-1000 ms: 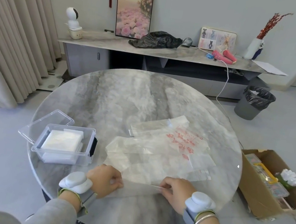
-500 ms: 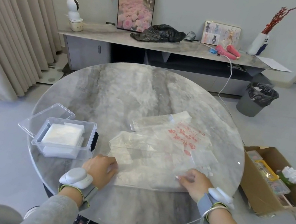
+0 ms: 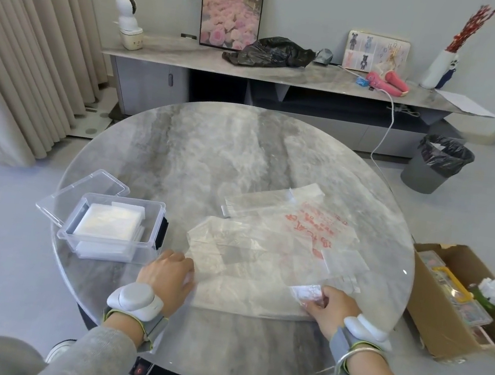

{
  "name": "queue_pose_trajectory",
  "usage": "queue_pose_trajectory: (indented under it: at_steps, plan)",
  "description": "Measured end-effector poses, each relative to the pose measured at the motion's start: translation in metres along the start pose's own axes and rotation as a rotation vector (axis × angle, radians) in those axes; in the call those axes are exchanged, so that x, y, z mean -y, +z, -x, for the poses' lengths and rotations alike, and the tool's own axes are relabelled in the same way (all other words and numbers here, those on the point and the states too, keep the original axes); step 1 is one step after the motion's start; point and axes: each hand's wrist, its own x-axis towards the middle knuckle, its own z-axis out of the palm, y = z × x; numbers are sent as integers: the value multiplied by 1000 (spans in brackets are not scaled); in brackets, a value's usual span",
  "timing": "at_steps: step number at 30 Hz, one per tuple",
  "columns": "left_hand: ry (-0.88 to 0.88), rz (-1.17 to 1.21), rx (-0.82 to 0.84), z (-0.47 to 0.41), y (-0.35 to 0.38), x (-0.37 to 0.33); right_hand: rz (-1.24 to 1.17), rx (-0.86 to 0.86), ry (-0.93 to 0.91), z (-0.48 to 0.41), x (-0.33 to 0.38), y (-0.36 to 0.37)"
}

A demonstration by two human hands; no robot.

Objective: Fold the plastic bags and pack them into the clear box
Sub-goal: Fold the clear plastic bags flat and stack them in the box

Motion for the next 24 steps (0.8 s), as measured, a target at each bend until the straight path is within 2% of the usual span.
queue_pose_trajectory:
  at_steps: [9, 13, 16, 18, 21, 24]
  plan:
    - [-116, -161, 71, 3, -6, -2, 51, 62, -17, 4, 0, 0]
    - [-238, -342, 58, 6, -10, -11, 77, 55, -28, 3, -1, 1]
    - [-255, -400, -5, 8, -13, -21, 102, 48, -43, 3, 0, 1]
    - [-160, -415, -46, 10, -15, -29, 120, 38, -55, 3, 2, 2]
    - [117, -318, -163, 12, -13, -42, 125, 38, -66, 3, 2, 2]
    - [326, -142, -41, 15, 6, -52, 120, 31, -71, 4, 4, 2]
